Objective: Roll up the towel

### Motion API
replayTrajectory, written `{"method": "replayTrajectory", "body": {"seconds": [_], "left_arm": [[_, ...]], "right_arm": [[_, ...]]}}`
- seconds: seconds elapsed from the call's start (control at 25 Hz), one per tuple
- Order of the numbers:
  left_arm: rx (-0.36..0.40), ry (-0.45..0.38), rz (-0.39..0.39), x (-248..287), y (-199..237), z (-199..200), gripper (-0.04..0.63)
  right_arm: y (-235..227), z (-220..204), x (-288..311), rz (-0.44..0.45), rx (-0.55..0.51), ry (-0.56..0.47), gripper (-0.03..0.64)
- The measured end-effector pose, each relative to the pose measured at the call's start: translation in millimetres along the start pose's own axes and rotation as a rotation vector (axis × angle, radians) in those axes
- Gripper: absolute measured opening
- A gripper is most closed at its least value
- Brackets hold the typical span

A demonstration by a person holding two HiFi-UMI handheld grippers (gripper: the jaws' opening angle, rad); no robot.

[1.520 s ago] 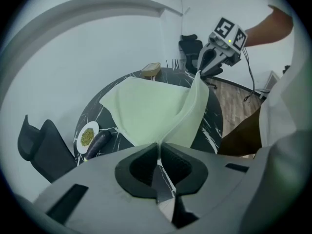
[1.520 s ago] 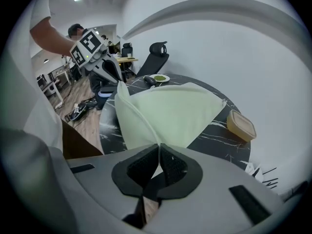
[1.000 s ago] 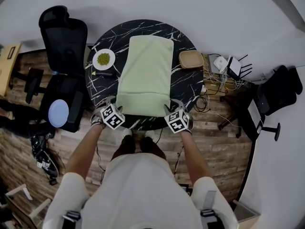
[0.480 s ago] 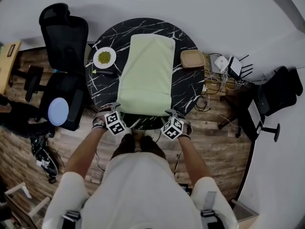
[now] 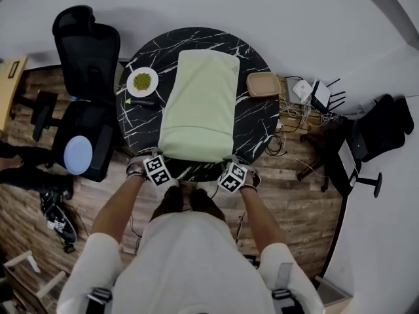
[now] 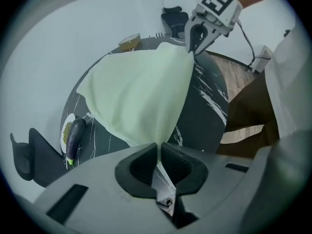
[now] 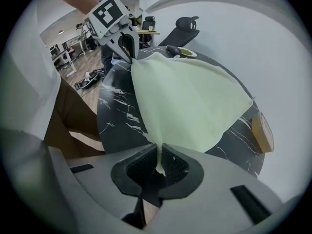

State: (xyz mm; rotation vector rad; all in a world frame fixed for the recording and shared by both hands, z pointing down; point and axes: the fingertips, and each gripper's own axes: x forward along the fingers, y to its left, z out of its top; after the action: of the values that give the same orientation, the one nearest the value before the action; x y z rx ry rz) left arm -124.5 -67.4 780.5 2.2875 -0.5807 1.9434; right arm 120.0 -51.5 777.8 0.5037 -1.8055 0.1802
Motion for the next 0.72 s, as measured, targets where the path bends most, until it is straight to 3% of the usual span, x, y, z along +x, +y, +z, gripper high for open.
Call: {"method": "replayTrajectory", "body": {"seconds": [0.4, 0.72], "left_arm": [[-0.071, -0.047, -0.105, -20.9, -35.3, -11.9, 0.017], [-0.028, -0.021, -0.263, -55.8, -124.9, -44.7, 0.017]], "right_arm": [[32.6, -14.2, -23.4, 0.044, 0.090, -0.046, 0.009], [131.4, -48.9, -57.7, 0.238, 0.185, 0.000, 0.009]]}}
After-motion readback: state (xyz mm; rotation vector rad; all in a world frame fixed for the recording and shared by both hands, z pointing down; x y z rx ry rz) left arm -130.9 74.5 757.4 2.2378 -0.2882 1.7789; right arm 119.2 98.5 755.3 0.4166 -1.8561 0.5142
